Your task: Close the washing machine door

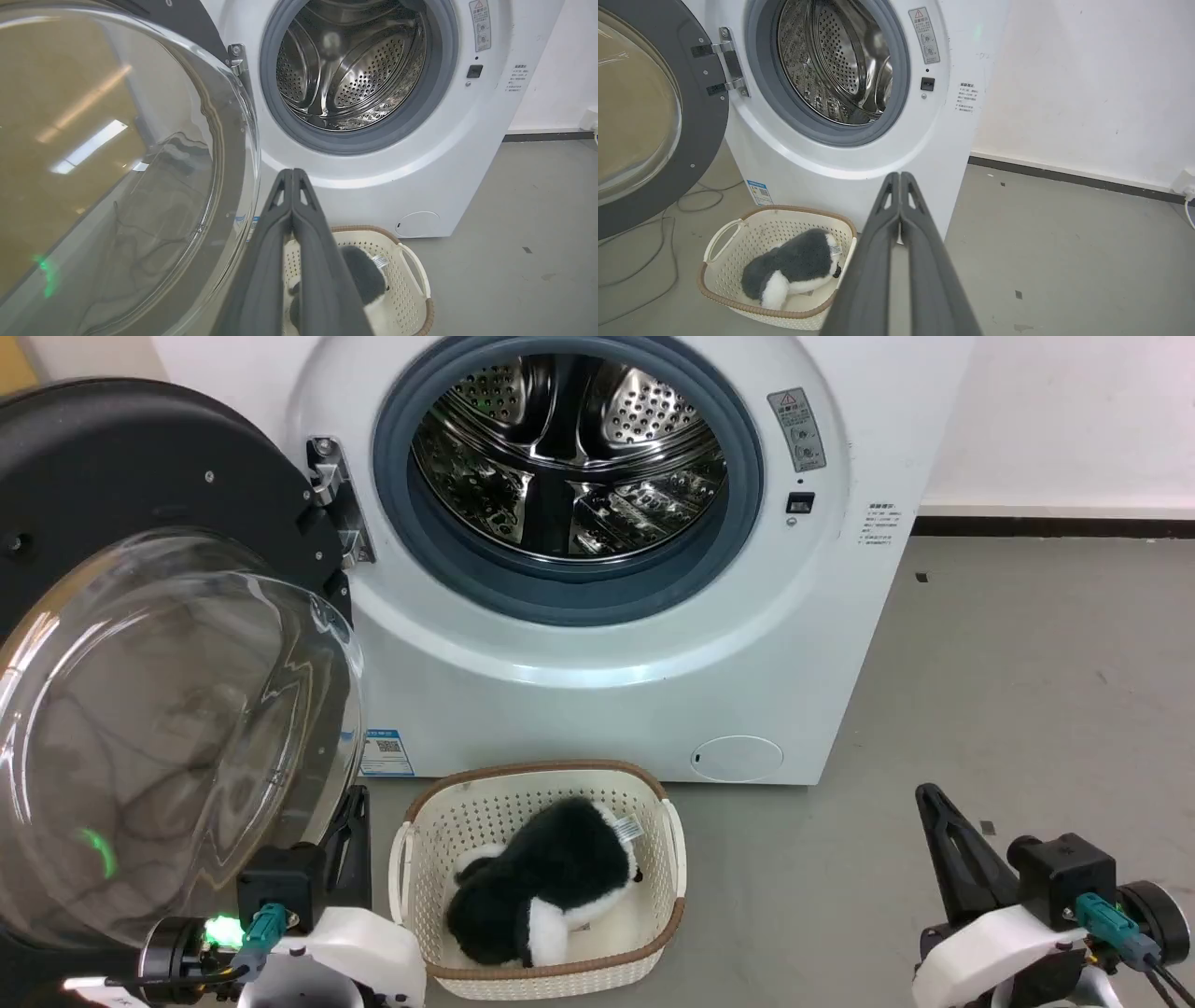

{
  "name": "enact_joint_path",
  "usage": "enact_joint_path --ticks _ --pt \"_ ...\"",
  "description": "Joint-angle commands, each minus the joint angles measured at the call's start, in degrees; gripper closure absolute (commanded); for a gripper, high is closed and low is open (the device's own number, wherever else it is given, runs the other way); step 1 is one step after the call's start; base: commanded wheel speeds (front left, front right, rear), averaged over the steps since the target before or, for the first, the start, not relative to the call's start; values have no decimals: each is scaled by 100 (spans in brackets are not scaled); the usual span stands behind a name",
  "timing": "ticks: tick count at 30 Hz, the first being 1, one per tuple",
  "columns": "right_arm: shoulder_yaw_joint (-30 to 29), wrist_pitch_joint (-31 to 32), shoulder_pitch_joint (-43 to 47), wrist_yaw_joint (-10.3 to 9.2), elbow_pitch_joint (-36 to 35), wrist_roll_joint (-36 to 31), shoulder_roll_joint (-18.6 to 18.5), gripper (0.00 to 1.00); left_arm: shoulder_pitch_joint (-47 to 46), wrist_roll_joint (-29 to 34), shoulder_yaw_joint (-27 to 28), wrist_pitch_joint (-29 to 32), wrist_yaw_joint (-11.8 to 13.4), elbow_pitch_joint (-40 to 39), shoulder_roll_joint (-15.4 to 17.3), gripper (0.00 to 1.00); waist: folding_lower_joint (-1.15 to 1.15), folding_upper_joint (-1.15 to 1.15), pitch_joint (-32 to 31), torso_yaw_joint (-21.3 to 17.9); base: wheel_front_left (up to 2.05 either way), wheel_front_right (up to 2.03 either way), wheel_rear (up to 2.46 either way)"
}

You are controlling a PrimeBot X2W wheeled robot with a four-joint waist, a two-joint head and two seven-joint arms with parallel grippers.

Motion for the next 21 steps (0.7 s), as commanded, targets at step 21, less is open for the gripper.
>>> enact_joint_path --ticks 21 --pt "-9 4 52 5 -25 -44 27 100 62 17 5 2 -25 -24 -2 100 0 0 0 0 0 0 0"
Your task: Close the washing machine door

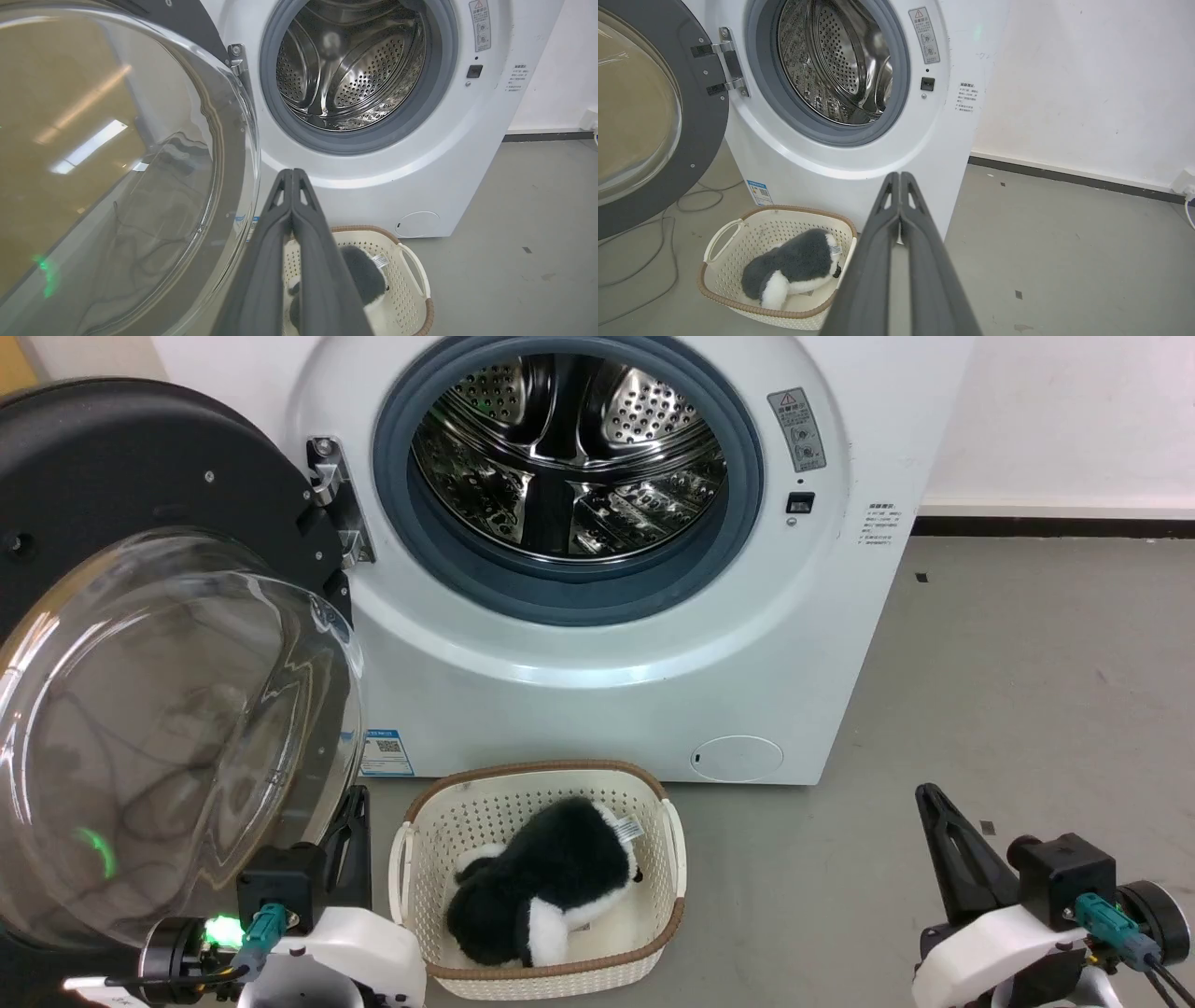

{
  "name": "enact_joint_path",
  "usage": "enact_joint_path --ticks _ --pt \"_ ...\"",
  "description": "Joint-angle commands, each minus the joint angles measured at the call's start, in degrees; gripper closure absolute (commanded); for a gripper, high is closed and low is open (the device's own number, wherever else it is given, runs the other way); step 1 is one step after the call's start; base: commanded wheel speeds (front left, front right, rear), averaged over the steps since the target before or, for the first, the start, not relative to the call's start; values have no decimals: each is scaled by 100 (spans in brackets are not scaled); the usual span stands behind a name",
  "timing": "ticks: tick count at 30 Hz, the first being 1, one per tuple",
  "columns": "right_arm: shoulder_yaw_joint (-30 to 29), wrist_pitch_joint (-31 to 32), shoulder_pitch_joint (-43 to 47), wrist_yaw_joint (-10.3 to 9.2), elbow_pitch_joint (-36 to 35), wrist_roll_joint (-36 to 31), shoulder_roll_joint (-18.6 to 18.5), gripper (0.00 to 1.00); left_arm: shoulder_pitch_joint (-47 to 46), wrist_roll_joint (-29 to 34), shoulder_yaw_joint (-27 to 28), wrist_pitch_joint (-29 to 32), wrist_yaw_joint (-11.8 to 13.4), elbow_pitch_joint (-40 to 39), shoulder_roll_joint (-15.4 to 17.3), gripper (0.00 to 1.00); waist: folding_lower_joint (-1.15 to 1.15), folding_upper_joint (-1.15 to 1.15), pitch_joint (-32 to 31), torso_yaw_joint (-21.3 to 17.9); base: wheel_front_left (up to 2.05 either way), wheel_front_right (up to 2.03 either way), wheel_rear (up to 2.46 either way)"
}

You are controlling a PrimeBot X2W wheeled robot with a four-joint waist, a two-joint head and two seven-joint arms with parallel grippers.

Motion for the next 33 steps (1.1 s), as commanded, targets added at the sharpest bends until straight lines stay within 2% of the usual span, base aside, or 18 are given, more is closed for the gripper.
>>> enact_joint_path --ticks 1,7,8,21,22,23,24,33 --pt "-10 4 52 5 -25 -44 27 100 62 17 3 2 -25 -24 -1 100 0 0 0 0 0 0 0" --pt "-10 4 52 5 -25 -44 27 100 62 17 3 2 -25 -24 -1 100 0 0 0 0 0 0 0" --pt "-1 -1 0 0 0 0 0 0 0 0 -1 -1 0 0 0 0 0 0 0 0 0 0 0" --pt "-62 -133 -17 0 23 125 1 0 -18 22 -66 -133 193 -11 17 0 0 0 20 14 0 0 0" --pt "-70 -145 -18 0 24 136 2 0 -23 25 -73 -145 212 -20 23 13 0 0 21 18 0 0 0" --pt "-77 -157 -20 0 25 149 2 0 -29 28 -80 -157 231 -30 30 89 0 0 23 23 0 0 0" --pt "-85 -169 -21 1 26 160 2 0 -35 30 -89 -169 250 -41 38 100 0 0 25 29 0 0 0" --pt "-142 -276 -26 1 43 261 4 0 -171 -4 -113 -276 382 -266 135 100 0 0 55 156 0 0 0"
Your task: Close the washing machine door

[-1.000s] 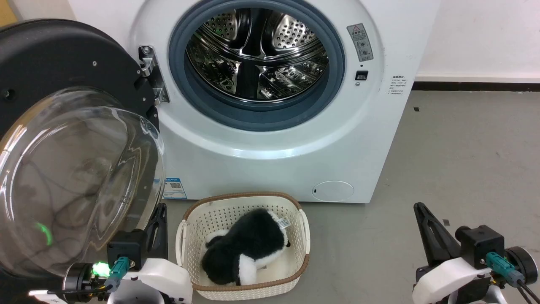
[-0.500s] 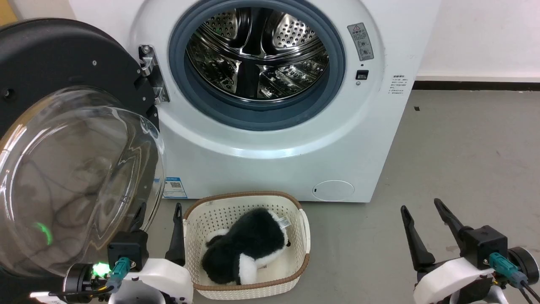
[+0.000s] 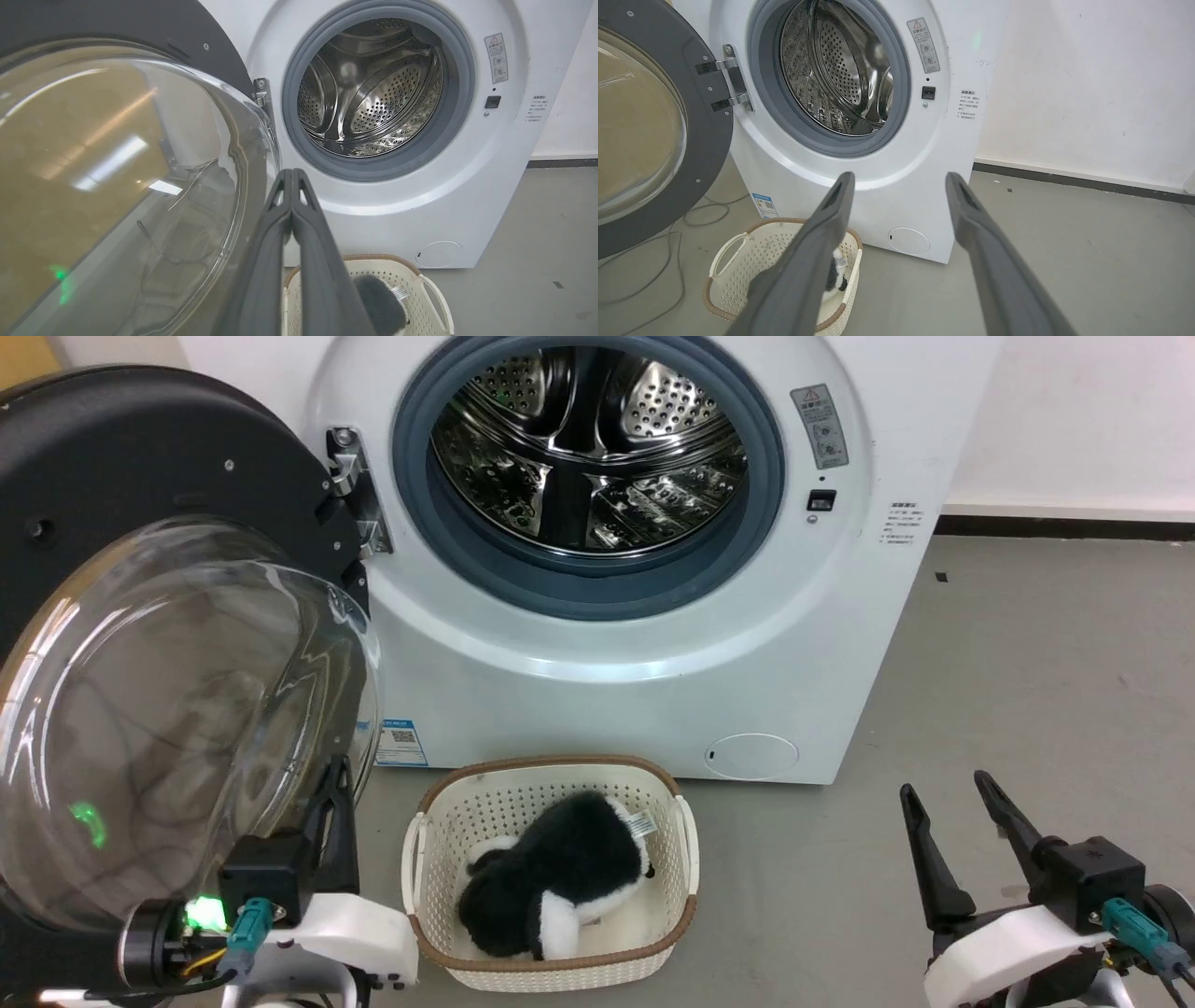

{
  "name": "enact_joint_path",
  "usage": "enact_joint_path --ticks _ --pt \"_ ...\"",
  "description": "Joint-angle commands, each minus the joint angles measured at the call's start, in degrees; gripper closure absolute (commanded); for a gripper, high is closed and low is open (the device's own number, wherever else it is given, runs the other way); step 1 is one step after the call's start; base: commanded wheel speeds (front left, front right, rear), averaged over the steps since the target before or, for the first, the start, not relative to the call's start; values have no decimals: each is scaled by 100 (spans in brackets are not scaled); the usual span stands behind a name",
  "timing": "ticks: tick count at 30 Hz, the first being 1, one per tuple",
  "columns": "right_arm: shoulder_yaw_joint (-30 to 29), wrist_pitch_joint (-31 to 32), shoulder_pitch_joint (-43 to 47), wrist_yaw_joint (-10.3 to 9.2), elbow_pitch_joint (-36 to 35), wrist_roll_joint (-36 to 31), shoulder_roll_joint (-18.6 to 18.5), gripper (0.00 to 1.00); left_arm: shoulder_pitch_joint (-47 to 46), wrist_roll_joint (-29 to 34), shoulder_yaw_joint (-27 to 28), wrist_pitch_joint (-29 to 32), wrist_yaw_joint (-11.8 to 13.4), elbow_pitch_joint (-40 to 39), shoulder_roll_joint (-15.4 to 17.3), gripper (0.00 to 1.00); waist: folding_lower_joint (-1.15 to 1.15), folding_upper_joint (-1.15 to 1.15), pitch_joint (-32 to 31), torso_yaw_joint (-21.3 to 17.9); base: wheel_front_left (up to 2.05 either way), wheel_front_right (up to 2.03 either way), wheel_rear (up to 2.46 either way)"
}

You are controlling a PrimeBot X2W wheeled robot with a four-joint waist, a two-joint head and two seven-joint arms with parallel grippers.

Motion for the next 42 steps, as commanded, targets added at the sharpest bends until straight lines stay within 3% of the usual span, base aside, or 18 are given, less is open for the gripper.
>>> enact_joint_path --ticks 1,11,15,22,42 --pt "-21 -65 -26 1 17 93 5 0 -123 -11 5 -63 54 -86 58 100 0 0 10 39 0 0 0" --pt "-104 -185 -48 1 41 208 8 0 -452 -212 230 -183 62 -543 175 100 0 0 72 312 0 0 0" --pt "-132 -232 -50 1 67 258 9 0 -661 -518 469 -231 -40 -709 129 100 0 0 99 438 0 0 0" --pt "-191 -316 -70 2 92 332 10 0 -1015 -704 862 -314 -277 -843 317 100 0 0 175 660 0 0 0" --pt "-399 -543 -142 2 183 547 14 0 -2121 -1711 2195 -351 -416 -437 1249 100 0 0 393 1229 0 0 0"
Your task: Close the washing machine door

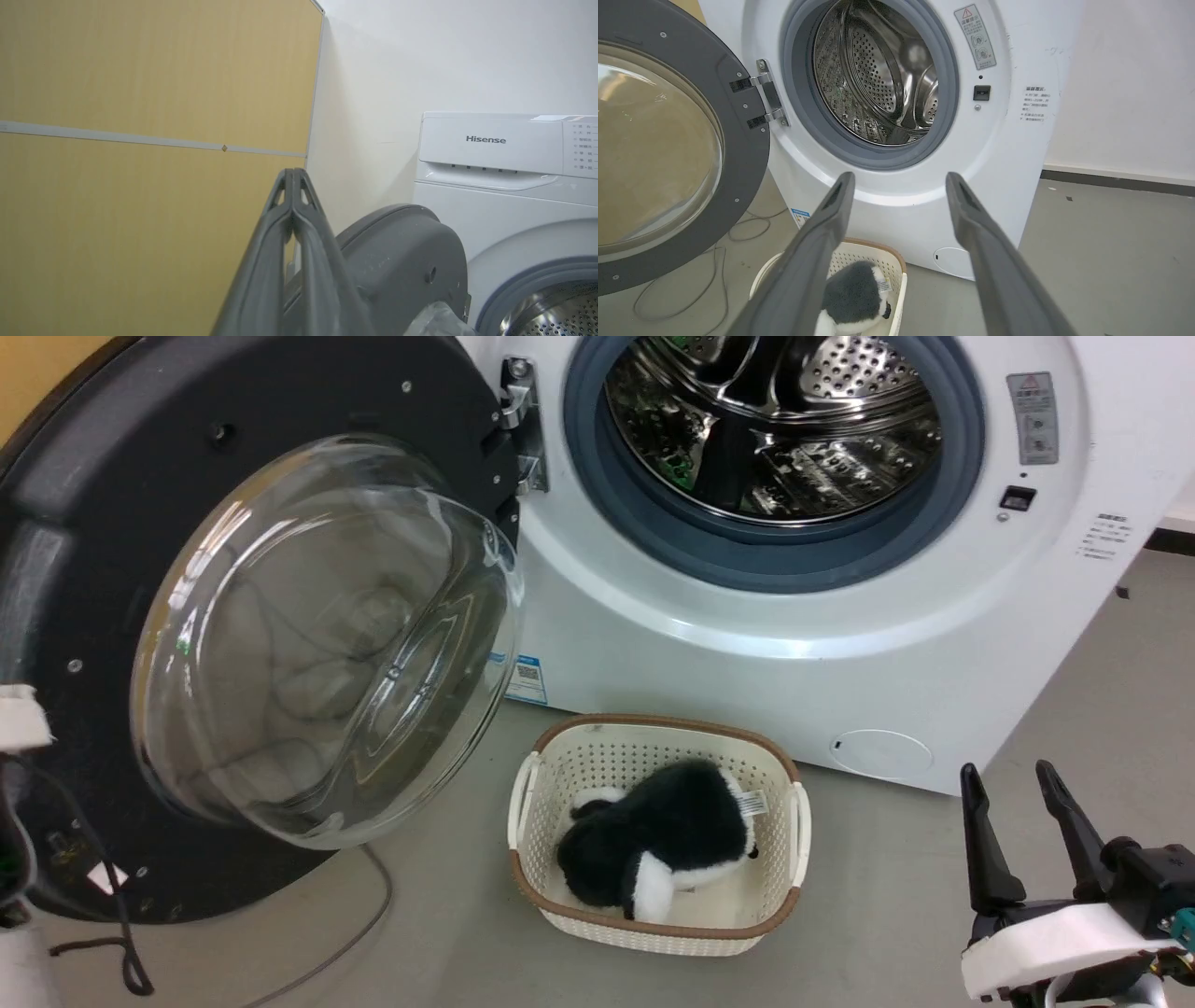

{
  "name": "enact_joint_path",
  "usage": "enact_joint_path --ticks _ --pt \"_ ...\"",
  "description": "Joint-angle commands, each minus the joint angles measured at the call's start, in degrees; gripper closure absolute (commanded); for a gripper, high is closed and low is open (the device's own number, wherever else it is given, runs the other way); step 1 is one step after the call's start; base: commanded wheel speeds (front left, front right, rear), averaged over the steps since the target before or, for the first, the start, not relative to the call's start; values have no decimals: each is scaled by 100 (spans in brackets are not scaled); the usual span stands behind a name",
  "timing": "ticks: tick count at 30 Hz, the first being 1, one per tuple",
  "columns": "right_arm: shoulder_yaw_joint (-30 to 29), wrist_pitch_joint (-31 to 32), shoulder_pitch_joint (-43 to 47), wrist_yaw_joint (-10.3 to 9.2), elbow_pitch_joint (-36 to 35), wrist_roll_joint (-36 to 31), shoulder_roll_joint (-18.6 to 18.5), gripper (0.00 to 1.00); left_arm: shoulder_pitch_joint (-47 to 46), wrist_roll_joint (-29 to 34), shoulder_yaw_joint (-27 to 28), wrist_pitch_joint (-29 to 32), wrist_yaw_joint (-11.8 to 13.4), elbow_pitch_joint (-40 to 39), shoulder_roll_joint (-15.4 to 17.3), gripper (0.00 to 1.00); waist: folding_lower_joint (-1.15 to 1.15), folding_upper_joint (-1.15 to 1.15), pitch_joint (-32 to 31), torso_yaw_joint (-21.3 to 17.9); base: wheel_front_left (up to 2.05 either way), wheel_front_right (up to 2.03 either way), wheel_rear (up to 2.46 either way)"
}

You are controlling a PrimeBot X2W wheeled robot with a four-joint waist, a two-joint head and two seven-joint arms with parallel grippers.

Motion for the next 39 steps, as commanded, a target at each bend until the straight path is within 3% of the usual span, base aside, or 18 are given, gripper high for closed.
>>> enact_joint_path --ticks 1,5,15,25,31,39 --pt "-20 -56 -75 2 30 52 15 0 -170 -94 102 -16 -35 52 86 100 0 0 29 69 0 0 0" --pt "-43 -116 -110 3 73 105 16 0 -437 -524 416 67 -42 486 211 100 0 0 87 214 0 0 0" --pt "-100 -224 -156 3 168 246 18 0 -714 -1700 922 1097 -14 1527 365 100 0 0 165 396 0 0 0" --pt "-132 -343 -240 3 194 384 20 0 -567 -3116 1254 2521 -382 2033 317 100 0 0 292 537 0 0 0" --pt "-136 -415 -333 3 213 461 21 0 -318 -3765 1112 3251 -526 1987 189 100 0 0 349 596 0 0 0" --pt "-210 -511 -331 4 257 592 23 0 198 -4768 766 4230 -584 1167 122 100 0 0 383 719 0 0 0"
